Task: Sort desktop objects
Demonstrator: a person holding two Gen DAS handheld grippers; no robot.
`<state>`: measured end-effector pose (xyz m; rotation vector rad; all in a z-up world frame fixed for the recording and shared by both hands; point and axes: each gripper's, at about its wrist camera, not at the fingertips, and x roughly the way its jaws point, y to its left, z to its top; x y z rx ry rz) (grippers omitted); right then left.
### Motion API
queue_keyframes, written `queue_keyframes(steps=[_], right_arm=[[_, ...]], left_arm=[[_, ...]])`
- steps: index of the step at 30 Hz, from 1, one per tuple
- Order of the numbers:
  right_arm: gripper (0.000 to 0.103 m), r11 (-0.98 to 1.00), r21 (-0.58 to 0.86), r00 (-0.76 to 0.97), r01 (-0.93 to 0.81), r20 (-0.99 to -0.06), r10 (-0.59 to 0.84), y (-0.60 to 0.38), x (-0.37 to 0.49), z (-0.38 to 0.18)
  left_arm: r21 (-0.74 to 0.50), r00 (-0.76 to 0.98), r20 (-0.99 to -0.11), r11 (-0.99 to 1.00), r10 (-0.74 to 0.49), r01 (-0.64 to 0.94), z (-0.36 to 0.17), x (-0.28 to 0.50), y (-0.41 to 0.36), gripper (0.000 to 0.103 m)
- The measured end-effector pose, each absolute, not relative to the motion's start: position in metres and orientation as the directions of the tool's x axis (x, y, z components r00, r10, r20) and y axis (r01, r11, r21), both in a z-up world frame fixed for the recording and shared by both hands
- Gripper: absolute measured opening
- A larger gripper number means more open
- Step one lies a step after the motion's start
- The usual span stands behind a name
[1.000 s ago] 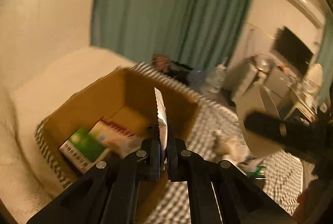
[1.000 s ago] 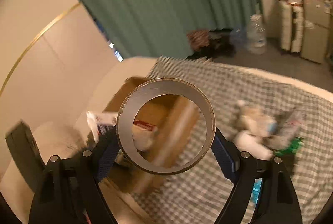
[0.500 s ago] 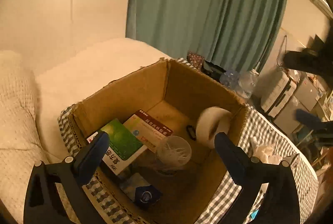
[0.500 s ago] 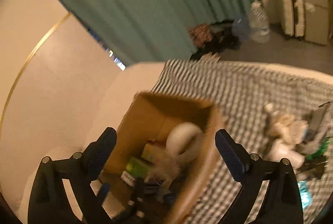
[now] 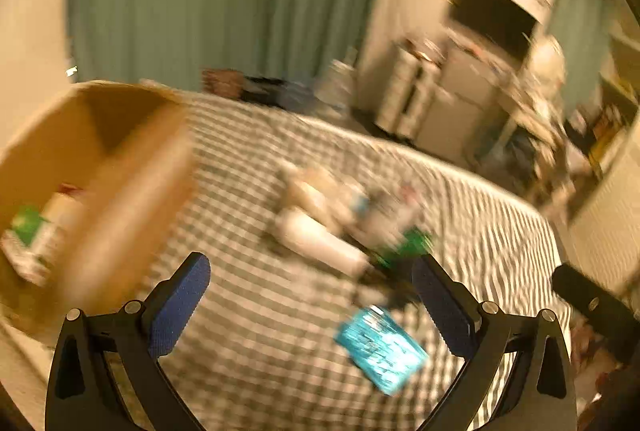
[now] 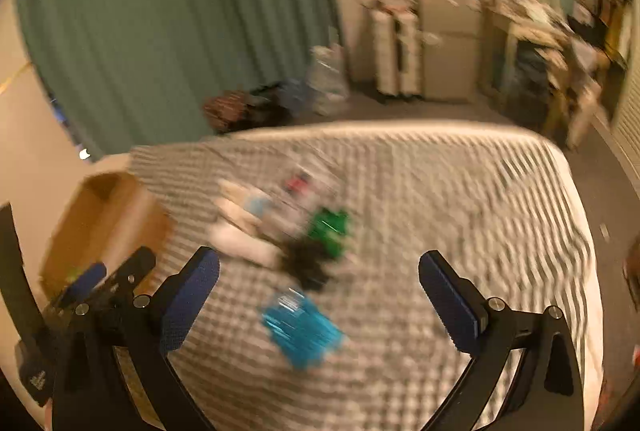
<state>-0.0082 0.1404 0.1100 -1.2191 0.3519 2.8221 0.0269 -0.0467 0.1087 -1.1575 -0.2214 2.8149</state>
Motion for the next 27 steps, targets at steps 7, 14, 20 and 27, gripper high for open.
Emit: queue_keyframes(steps=[7, 14, 20, 27], right_arm=[[0.1, -0.927, 0.263, -0.638, -0.267, -0.769, -0.034, 0.204, 0.018, 0.021], [0.1, -0.883, 0.319, -0.575, -0.343, -0.815, -0.07, 0.237, 0.012, -0.021], [0.1, -0.891, 0.295, -0.562, -0.346, -0.826, -0.055, 0.239, 0.012, -0.031], [0.1, -0.855, 0.449, -0.621, -0.261, -0.756, -0.208, 0.221, 0.018, -0.01]], left_arm=[[-0.104, -0.656, -0.736, -0.985, 0.167, -0.135, 0.052, 0.001, 0.032, 0.103], [-0.209, -0.623, -0.756, -0.976, 0.204, -0.065, 0.015, -0.046, 0.044, 0.095], [-0.194, -0.608, -0.749, -0.964, 0.264, -0.181, 0.016, -0.047, 0.057, 0.047], [-0.255, -0.633, -0.721, -0.957, 0.283, -0.137, 0.053, -0.004, 0.028, 0.047]])
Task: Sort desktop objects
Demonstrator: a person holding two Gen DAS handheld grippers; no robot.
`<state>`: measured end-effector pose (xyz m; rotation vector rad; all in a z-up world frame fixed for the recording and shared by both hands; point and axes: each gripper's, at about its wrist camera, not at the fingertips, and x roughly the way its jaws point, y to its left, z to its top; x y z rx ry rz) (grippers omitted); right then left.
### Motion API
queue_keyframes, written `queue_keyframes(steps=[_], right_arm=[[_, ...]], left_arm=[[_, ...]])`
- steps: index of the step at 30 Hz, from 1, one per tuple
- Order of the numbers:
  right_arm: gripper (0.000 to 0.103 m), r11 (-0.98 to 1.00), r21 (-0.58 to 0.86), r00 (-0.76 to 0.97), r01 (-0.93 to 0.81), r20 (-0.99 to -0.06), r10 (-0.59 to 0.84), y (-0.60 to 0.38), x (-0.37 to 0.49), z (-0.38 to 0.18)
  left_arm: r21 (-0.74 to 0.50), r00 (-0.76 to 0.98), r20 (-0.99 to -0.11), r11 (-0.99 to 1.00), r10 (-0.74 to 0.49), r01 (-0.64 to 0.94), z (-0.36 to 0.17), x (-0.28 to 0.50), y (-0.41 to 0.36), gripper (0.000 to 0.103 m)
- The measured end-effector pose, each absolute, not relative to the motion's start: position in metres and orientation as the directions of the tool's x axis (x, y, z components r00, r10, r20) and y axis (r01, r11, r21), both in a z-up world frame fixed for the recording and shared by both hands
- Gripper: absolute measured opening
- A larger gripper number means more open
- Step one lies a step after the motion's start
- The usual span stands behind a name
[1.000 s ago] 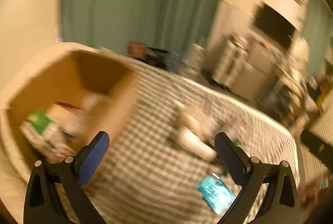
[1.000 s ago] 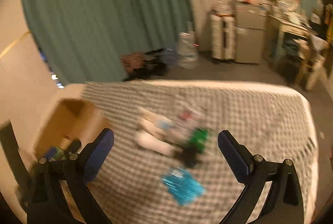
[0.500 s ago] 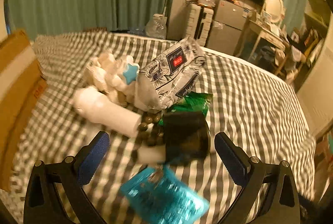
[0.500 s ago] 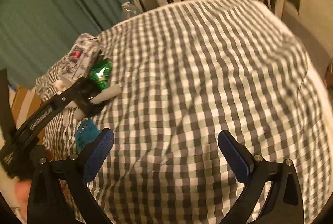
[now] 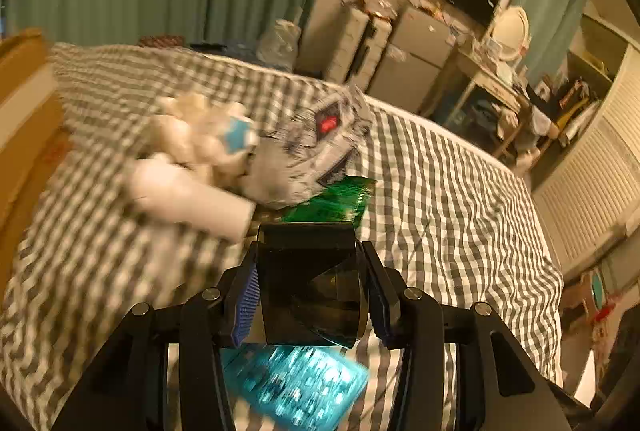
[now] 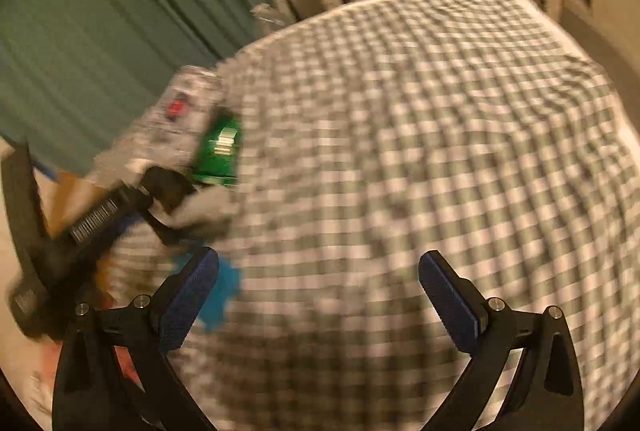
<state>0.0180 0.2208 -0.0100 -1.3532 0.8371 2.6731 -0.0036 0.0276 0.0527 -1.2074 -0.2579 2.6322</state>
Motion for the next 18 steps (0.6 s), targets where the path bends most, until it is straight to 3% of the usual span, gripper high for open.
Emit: queue_keyframes(steps=[4, 8, 11, 13, 14, 15, 17, 18], right_arm=[[0.1, -0.732, 0.637, -0.621, -0.241, -0.681, -0.389, 0.207, 0.012, -0.02], [0.1, -0.56, 0.788, -0.618, -0.256, -0.579, -0.532, 0.196, 0.009, -0.044], [0.1, -0.477, 0.839, -0.632, -0.263, -0.523, -0.572, 0.192, 0.007, -0.053], [0.094, -0.455, 0.853, -0.637, -0.255, -0.502, -0.585, 0.191, 0.004, -0.055], [0.083, -0.446, 0.861, -0.64, -0.245, -0.489, -0.592, 0.19, 0.002, -0.056], [0.06, -0.439, 0.868, -0.647, -0.231, -0.474, -0.597, 0.19, 0.002, -0.056], [0.043, -0.441, 0.869, -0.642, -0.223, -0.471, -0.605, 0.19, -0.002, -0.058], [0.024, -0.438, 0.872, -0.639, -0.219, -0.468, -0.611, 0.191, -0.003, -0.059]], left_arm=[[-0.241, -0.651, -0.717, -0.965, 0.25, -0.104, 0.066, 0.022, 0.016, 0.047], [-0.346, -0.654, -0.694, -0.936, 0.3, -0.063, 0.069, 0.037, 0.003, 0.047], [-0.378, -0.657, -0.682, -0.924, 0.321, -0.06, 0.067, 0.042, -0.003, 0.047], [-0.387, -0.66, -0.677, -0.92, 0.326, -0.058, 0.064, 0.043, -0.001, 0.047], [-0.389, -0.656, -0.679, -0.92, 0.328, -0.057, 0.064, 0.041, 0.0, 0.048], [-0.392, -0.647, -0.685, -0.918, 0.335, -0.06, 0.062, 0.041, 0.002, 0.048], [-0.391, -0.634, -0.696, -0.919, 0.336, -0.057, 0.056, 0.041, 0.004, 0.048], [-0.389, -0.627, -0.703, -0.92, 0.336, -0.057, 0.054, 0.041, 0.005, 0.048]])
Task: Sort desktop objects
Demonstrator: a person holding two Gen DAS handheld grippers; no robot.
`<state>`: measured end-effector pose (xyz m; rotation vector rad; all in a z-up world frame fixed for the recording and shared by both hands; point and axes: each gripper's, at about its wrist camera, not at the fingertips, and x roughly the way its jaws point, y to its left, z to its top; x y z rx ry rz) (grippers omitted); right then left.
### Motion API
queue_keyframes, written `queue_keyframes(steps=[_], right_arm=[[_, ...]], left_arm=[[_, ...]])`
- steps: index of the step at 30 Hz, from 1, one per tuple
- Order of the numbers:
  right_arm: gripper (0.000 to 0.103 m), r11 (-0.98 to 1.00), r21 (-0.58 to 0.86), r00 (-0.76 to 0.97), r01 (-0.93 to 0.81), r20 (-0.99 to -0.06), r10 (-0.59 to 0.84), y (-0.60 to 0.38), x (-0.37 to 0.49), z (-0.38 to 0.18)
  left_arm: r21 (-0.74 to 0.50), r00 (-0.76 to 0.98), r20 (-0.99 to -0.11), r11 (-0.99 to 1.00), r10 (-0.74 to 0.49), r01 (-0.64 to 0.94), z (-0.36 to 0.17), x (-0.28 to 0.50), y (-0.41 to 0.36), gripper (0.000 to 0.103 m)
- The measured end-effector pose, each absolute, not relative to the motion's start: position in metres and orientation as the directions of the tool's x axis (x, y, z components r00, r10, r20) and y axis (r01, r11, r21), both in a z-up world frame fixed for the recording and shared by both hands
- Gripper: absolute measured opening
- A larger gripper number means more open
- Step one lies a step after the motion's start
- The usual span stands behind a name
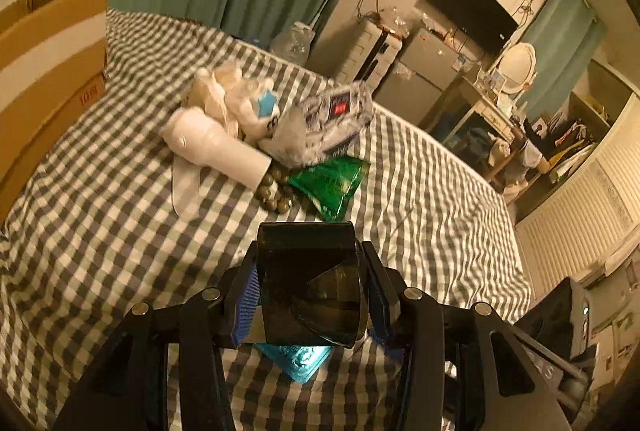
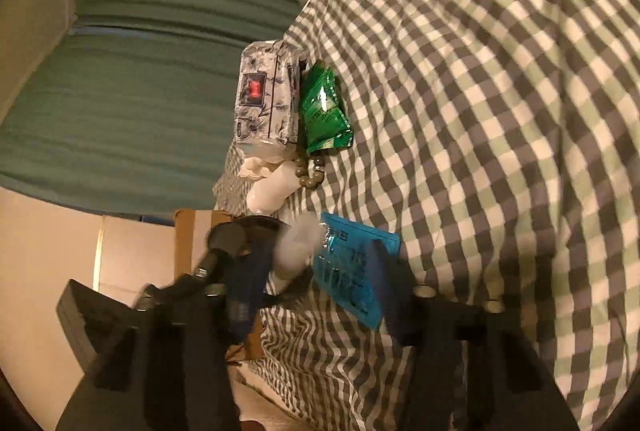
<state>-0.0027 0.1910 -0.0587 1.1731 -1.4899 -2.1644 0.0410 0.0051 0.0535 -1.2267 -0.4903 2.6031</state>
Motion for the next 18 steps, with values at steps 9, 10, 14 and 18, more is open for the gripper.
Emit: queue_keyframes(steps=[9, 10, 14, 18], right_arm=[[0.007, -0.686, 0.695, -0.676, -0.214, -0.613, -0.41, 0.213, 0.018, -0.01], [0.007, -0.698, 0.682, -0.681, -0.22, -0.619, -0.391, 0.218, 0.02, -0.004], [0.011, -0.725, 0.658, -0.65, -0.204, -0.645, -0.402, 0.226, 0.022, 0.008], [0.045, -0.618, 0.76, -0.646, -0.203, -0.578, -0.498, 0.21, 0.023, -0.007]], left_arm=[[-0.226, -0.624, -0.754, -0.973, 0.206, -0.047, 0.054, 0.033, -0.01, 0.048], [-0.208, -0.631, -0.753, -0.977, 0.184, -0.037, 0.056, 0.033, -0.015, 0.048], [-0.258, -0.639, -0.741, -0.966, 0.207, -0.013, 0.064, 0.032, -0.042, 0.048], [-0.306, -0.652, -0.723, -0.952, 0.228, 0.006, 0.069, 0.039, -0.045, 0.048]])
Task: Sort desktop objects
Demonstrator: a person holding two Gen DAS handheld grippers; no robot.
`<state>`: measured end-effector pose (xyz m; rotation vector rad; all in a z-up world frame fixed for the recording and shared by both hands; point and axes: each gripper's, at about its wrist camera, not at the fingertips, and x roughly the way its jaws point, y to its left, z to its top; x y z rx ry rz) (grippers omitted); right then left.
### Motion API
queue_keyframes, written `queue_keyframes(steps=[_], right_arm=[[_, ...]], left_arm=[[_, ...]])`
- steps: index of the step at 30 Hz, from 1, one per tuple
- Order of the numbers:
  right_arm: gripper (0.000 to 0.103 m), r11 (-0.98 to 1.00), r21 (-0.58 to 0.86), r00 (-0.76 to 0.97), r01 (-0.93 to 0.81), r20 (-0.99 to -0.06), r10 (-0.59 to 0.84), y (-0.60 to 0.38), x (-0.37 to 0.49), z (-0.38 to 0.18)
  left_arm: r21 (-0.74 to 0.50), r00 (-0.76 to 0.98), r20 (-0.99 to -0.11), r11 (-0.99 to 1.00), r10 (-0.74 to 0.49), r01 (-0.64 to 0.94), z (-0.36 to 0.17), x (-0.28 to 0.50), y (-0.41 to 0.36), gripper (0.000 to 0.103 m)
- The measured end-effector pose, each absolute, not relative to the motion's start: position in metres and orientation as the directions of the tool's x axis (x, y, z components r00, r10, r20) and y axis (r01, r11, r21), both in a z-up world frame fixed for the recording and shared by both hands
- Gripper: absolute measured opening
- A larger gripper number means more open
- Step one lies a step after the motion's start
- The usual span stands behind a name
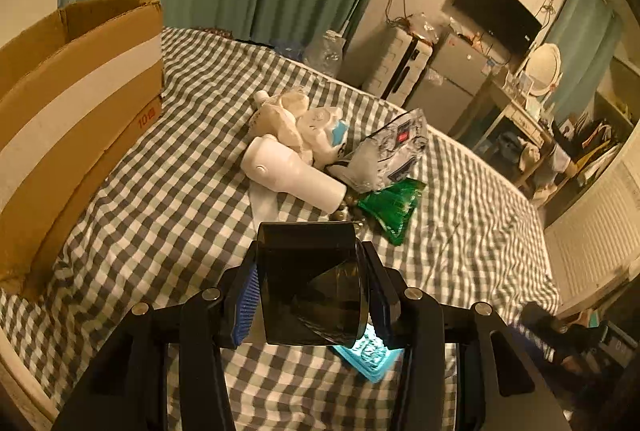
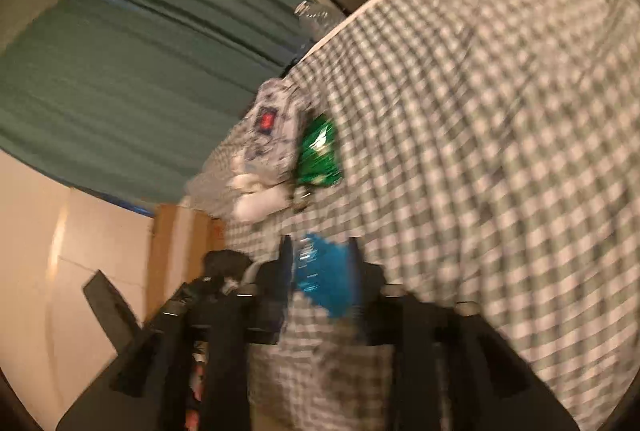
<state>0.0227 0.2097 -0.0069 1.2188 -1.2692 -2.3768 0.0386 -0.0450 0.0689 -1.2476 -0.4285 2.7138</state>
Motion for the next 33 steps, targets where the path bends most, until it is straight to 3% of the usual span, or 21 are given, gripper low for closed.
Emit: queue_keyframes(steps=[7, 8, 9, 10, 20, 27, 28, 30, 33], right_arm=[[0.049, -0.452, 0.857, -0.608, -0.246, -0.5, -0.617, 0.161, -0.004, -0.048], [0.046, -0.419, 0.873, -0.61, -0.248, -0.477, -0.633, 0.161, -0.006, -0.052], [0.024, -0.374, 0.894, -0.628, -0.245, -0.44, -0.642, 0.161, -0.008, -0.055], [0.013, -0.365, 0.898, -0.641, -0.247, -0.433, -0.633, 0.162, -0.009, -0.054], [0.013, -0.591, 0.776, -0.697, -0.221, -0.549, -0.461, 0.19, -0.003, 0.013], [0.013, -0.647, 0.733, -0.705, -0.209, -0.572, -0.421, 0.206, 0.012, 0.042], [0.013, -0.648, 0.733, -0.706, -0.206, -0.57, -0.421, 0.206, 0.013, 0.044], [0.013, -0.654, 0.73, -0.722, -0.198, -0.56, -0.406, 0.208, 0.017, 0.051], [0.013, -0.691, 0.695, -0.725, -0.199, -0.578, -0.374, 0.21, 0.017, 0.058]], left_arm=[[-0.372, -0.658, -0.688, -0.927, 0.305, -0.042, 0.073, 0.046, -0.025, 0.048], [-0.361, -0.657, -0.691, -0.931, 0.302, -0.047, 0.073, 0.045, -0.021, 0.048], [-0.352, -0.654, -0.694, -0.934, 0.3, -0.055, 0.071, 0.044, -0.019, 0.048], [-0.349, -0.649, -0.698, -0.935, 0.302, -0.06, 0.069, 0.043, -0.017, 0.048], [-0.284, -0.661, -0.713, -0.958, 0.234, -0.034, 0.069, 0.039, -0.03, 0.048], [-0.339, -0.627, -0.724, -0.94, 0.286, -0.038, 0.066, 0.036, -0.035, 0.049], [-0.342, -0.609, -0.736, -0.939, 0.296, -0.043, 0.062, 0.035, -0.032, 0.051], [-0.333, -0.588, -0.75, -0.941, 0.302, -0.058, 0.058, 0.038, -0.022, 0.07], [-0.307, -0.573, -0.761, -0.947, 0.304, -0.095, 0.053, 0.044, -0.003, 0.086]])
